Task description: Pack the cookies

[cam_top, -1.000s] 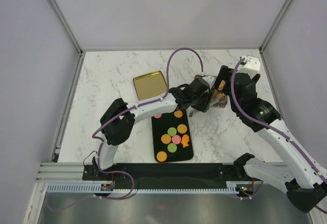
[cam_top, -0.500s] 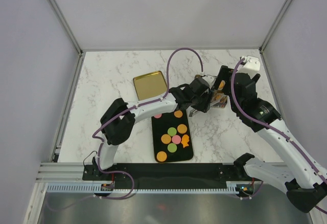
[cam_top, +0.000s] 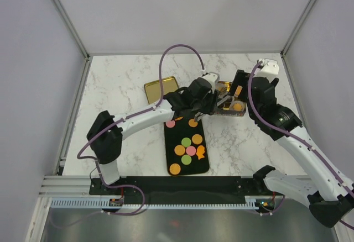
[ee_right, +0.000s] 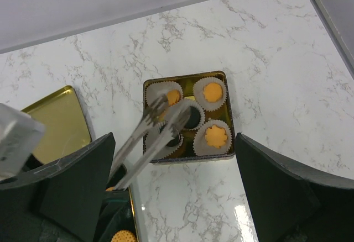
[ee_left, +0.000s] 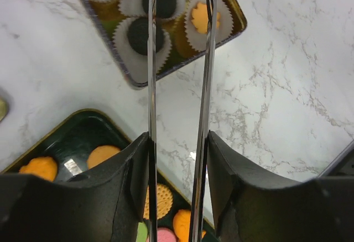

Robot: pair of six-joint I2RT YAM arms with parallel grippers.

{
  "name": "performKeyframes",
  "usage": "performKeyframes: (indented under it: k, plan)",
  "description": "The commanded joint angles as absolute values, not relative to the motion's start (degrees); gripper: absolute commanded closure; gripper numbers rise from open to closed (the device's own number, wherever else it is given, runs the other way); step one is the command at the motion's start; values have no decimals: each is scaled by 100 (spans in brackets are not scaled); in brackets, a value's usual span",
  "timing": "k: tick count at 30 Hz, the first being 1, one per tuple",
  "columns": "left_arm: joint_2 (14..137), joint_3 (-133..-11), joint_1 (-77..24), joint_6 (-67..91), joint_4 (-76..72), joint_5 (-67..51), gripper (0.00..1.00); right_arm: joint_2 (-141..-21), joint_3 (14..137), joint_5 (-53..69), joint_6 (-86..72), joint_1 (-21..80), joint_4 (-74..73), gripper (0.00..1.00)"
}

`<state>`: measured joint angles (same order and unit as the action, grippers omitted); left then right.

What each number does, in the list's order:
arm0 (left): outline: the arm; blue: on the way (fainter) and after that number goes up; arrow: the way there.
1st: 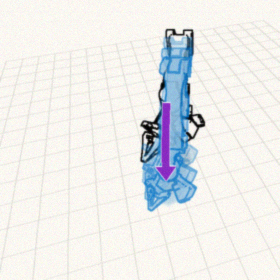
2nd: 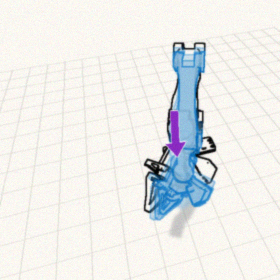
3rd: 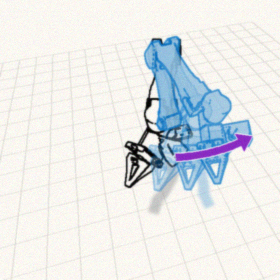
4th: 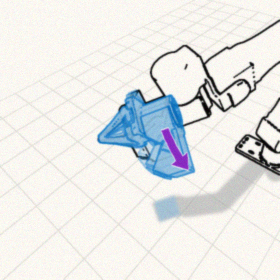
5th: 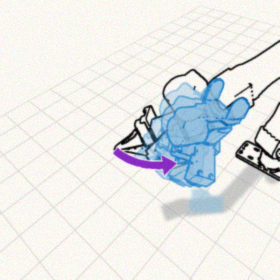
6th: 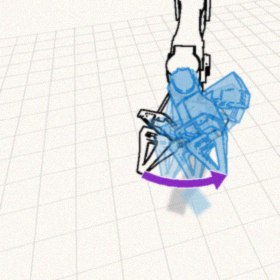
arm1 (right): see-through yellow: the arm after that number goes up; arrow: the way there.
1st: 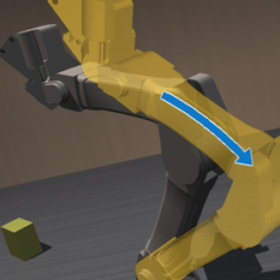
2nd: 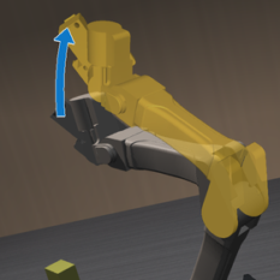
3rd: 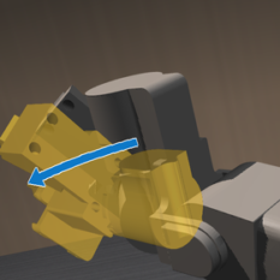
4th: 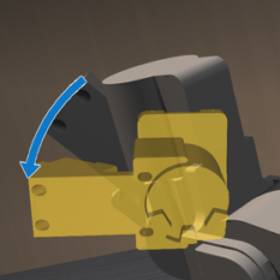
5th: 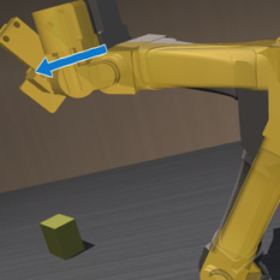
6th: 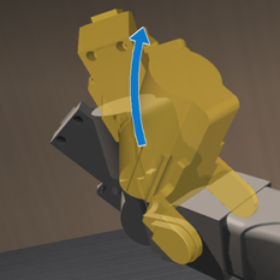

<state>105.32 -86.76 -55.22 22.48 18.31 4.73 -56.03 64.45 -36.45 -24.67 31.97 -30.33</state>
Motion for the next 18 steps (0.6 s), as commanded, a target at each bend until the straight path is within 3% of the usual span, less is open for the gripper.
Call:
performKeyframes:
  k: [1,5,12,18]
  plan:
    - [9792,-8159,-5274,2390,1424,1000,50,-5800,6741,-3332,-2426,3173,-2769,2]
    - [8740,-7130,-4713,3047,1389,1380,50,-6326,6925,-2928,-2355,3173,-2585,2]
    - [7209,-5275,-2763,4148,1617,1907,47,-7338,7312,-1812,-2250,3182,-2154,2]
    - [7400,-4720,-1707,4517,1565,2136,46,-8313,7584,-1346,-2118,3182,-1916,2]
